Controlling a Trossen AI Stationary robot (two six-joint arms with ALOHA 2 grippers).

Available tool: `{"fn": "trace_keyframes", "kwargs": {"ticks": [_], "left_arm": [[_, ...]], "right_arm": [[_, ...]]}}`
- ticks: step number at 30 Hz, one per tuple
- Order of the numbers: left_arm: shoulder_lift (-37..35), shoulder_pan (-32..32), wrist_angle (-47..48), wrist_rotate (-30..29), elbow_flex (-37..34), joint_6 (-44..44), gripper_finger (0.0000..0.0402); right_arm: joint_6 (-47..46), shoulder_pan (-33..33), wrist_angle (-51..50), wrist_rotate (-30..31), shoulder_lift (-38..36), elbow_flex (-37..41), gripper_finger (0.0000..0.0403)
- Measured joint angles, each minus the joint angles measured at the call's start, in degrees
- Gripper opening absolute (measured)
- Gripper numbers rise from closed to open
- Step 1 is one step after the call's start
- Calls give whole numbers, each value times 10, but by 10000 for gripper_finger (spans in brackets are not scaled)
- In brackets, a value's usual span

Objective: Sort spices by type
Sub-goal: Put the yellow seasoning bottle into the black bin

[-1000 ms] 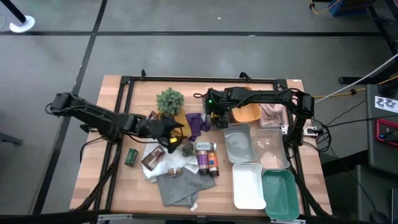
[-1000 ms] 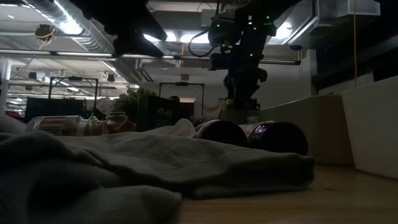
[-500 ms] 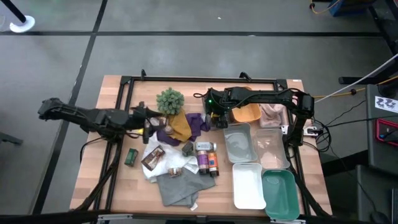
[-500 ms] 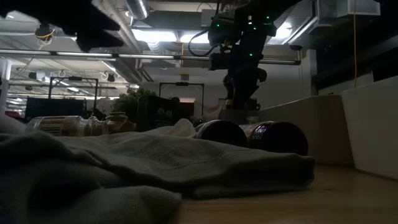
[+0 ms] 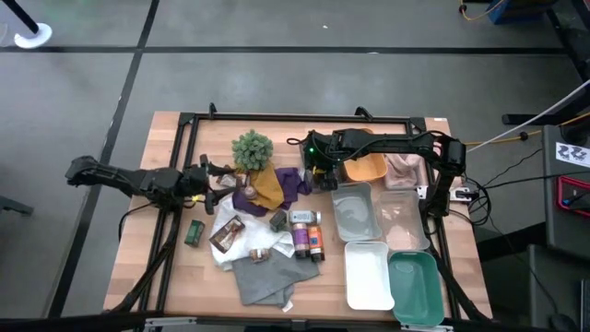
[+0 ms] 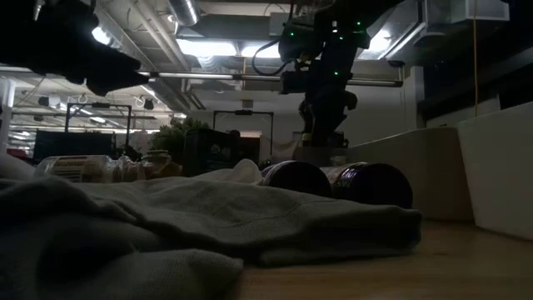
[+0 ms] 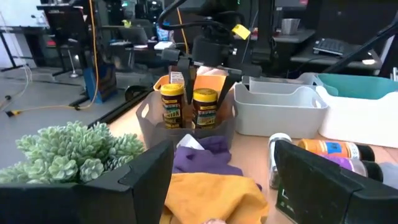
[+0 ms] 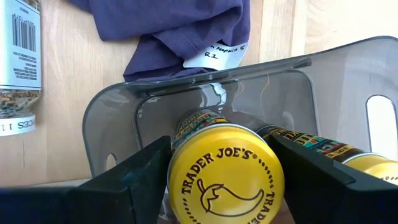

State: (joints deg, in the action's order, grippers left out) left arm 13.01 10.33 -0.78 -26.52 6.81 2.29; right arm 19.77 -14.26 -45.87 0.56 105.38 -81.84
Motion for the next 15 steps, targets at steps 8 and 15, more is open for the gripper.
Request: {"fn": "trace_keyframes", "kwargs": {"ticks": [8, 15], "left_arm": [[-54, 0, 3, 1, -39, -43, 263], [-60, 0, -2, 1, -52, -39, 263]], "right_arm": [[0, 0, 14, 0, 0, 0, 266], [0, 0, 30, 0, 0, 0, 266]]}}
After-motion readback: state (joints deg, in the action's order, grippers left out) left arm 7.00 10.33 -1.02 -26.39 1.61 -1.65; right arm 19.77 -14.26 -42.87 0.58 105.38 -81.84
